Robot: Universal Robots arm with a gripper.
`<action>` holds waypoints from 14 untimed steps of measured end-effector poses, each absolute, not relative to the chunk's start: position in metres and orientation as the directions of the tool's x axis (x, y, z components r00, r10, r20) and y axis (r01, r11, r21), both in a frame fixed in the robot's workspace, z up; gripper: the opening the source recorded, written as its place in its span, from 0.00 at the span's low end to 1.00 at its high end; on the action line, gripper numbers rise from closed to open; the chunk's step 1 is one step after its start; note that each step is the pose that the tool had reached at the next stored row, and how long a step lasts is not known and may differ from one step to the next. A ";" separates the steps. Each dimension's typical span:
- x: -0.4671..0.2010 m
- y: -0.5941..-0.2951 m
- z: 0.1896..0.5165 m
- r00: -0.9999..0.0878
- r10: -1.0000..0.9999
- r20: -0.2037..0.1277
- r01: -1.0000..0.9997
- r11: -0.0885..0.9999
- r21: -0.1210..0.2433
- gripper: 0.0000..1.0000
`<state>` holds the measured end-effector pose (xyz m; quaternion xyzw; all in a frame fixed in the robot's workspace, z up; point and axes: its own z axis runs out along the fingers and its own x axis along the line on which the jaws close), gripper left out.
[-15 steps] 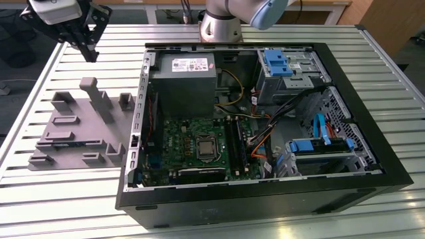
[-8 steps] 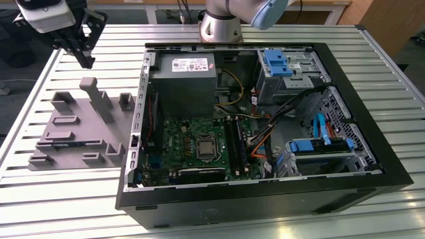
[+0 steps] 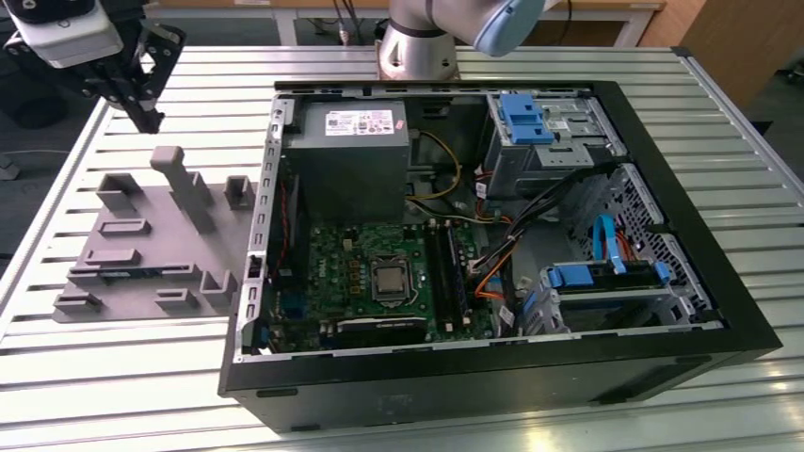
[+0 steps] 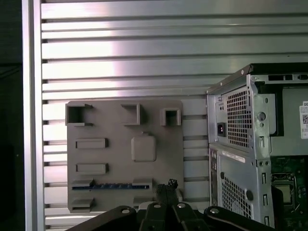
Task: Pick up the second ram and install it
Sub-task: 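Reach for the second ram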
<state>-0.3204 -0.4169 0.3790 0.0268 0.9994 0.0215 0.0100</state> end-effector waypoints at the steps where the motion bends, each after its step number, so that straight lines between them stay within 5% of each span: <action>1: -0.323 -0.417 0.379 -0.998 0.054 -0.019 0.053 0.998 0.044 0.11; 14: -0.338 -0.417 0.378 -0.998 0.054 -0.019 0.053 0.998 0.044 0.11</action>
